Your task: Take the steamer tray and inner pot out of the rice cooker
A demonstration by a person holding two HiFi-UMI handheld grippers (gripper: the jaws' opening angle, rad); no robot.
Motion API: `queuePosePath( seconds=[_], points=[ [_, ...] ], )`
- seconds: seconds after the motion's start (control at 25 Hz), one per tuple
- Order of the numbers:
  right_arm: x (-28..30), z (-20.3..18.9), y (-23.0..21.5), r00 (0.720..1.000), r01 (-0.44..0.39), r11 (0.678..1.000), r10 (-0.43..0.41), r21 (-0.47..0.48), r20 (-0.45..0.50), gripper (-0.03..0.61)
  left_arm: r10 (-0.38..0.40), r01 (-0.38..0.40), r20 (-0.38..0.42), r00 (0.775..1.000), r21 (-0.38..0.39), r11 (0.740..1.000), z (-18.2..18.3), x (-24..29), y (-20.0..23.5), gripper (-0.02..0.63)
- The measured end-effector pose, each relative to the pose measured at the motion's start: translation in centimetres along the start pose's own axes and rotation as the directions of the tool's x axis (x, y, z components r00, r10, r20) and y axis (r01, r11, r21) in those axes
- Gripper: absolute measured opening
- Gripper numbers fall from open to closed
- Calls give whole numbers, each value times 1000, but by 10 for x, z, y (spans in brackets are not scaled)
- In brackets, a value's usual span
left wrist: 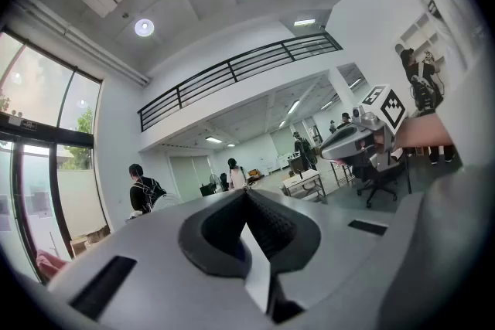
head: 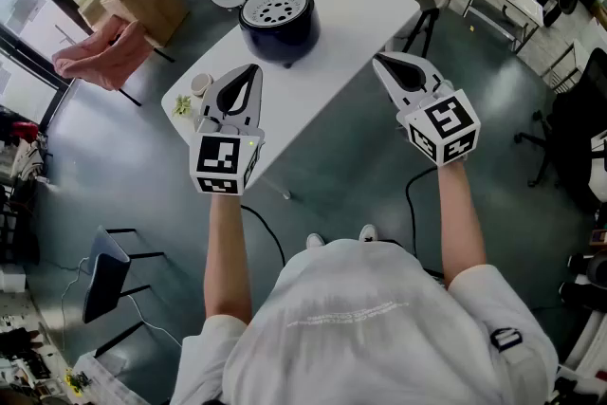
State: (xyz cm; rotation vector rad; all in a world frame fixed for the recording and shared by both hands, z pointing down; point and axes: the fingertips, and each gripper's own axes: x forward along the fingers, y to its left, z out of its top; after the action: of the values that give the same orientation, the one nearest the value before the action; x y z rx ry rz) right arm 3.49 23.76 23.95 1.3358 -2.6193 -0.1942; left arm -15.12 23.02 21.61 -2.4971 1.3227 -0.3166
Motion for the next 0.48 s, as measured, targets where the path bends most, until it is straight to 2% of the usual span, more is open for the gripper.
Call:
queuePosePath(
  seconds=[0.24, 0.48],
  points=[
    [7, -3, 0, 1000, -2, 1000, 2, 1, -3, 25, -15, 15, -6, 1000, 2, 1000, -2, 5, 0, 14],
    [5, -7, -8, 1000, -14, 996, 13, 86, 16, 25, -22, 21, -19, 1000, -10, 1000, -8, 7, -5, 14]
  ],
)
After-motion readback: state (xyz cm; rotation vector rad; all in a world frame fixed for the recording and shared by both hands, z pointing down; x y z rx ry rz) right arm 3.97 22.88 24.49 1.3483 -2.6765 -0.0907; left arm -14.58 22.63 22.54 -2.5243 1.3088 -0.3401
